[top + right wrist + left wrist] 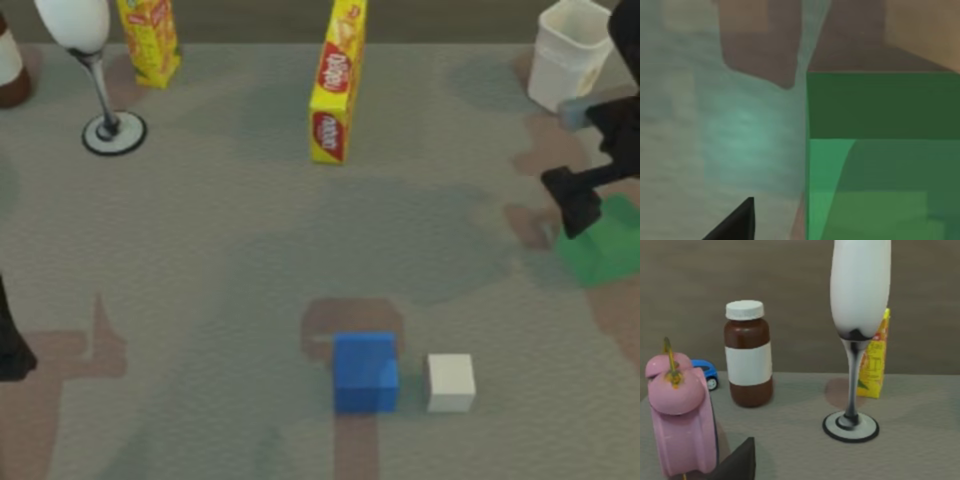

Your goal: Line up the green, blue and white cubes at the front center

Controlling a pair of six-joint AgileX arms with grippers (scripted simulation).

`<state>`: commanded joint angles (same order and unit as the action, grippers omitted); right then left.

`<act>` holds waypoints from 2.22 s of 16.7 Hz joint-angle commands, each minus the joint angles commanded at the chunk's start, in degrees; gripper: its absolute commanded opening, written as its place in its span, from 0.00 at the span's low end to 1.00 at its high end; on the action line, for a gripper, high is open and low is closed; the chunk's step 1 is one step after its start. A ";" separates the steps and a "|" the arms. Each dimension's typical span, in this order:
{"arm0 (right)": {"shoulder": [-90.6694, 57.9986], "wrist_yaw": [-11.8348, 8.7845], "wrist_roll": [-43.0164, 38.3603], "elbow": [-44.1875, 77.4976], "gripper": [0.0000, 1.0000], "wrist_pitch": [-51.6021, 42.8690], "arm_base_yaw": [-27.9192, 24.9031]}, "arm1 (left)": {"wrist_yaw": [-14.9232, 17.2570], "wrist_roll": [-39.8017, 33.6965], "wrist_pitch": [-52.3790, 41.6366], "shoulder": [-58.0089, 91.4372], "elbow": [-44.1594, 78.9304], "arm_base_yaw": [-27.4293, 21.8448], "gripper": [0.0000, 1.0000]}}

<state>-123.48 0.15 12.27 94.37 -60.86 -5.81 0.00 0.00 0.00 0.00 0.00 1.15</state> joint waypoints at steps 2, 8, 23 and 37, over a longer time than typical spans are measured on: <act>-1.77 0.02 -0.11 -3.19 1.00 5.50 -0.05 | 0.00 0.00 0.00 0.00 0.00 0.00 1.00; -3.93 0.04 -0.20 -6.85 1.00 10.75 -0.13 | 0.00 0.00 0.00 0.00 0.00 0.00 1.00; -3.93 0.04 -0.20 -6.85 0.00 10.75 -0.13 | 0.00 0.00 0.00 0.00 0.00 0.00 1.00; -0.35 -0.10 -0.28 -1.08 0.00 1.44 -0.27 | 0.00 0.00 0.00 0.00 0.00 0.00 1.00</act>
<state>-123.82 0.05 11.99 93.29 -59.42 -6.07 0.00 0.00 0.00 0.00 0.00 1.15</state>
